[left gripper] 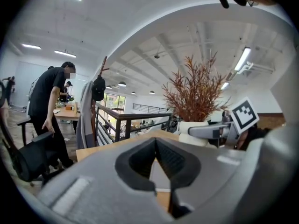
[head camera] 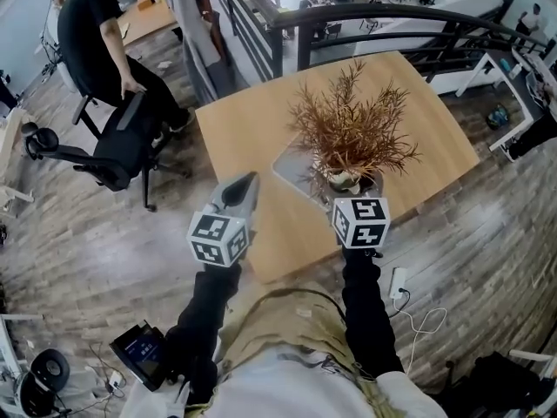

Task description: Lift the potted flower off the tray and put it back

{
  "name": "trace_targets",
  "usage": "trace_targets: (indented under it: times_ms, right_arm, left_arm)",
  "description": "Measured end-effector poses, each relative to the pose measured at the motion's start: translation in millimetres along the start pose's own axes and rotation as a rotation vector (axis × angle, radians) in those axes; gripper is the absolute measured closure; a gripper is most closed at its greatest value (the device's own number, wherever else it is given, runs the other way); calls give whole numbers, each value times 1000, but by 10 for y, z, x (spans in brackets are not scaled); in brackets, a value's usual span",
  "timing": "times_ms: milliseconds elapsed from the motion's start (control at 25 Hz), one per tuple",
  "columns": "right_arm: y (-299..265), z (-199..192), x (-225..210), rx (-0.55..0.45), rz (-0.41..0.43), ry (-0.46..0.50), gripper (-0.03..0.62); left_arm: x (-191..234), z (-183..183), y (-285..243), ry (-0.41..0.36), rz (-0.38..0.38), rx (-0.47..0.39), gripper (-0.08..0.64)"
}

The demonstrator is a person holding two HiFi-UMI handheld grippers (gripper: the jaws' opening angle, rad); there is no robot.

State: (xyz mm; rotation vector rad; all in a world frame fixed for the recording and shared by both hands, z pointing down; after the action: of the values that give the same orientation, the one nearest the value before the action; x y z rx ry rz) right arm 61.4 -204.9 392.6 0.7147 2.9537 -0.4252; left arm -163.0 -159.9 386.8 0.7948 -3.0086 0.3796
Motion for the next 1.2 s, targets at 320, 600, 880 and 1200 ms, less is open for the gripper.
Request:
trace_targets:
  times_ms: [320,600,880,1200]
  right_arm:
    - [-301,-425,-170,25,-1,-9,91]
    - [-510,-813,-136,42,-1,-19,91]
    - [-566,-1113,-53,62,3,9,91]
    - [-814,-1529,-169,95,-3,-6,91]
  left_arm:
    - [84,-418,-122,13,11,42,558]
    - [223,-778,-150,22,19,69,558]
    - [223,-994,-73,28,-1,70,558]
    - [328,-1289,-221,39,6,91,558]
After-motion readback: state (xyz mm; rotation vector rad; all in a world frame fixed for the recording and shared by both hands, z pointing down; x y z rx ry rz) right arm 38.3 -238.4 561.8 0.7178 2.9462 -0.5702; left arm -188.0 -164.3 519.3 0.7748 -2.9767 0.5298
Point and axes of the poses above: the fingertips, and each gripper's own axes: y backward along the fingers, x to its left, z out of its top, the point moved 7 cm from there along y, backward along the fingers, and after that the axes turned 3 degrees about -y, right-handed, at the moved point
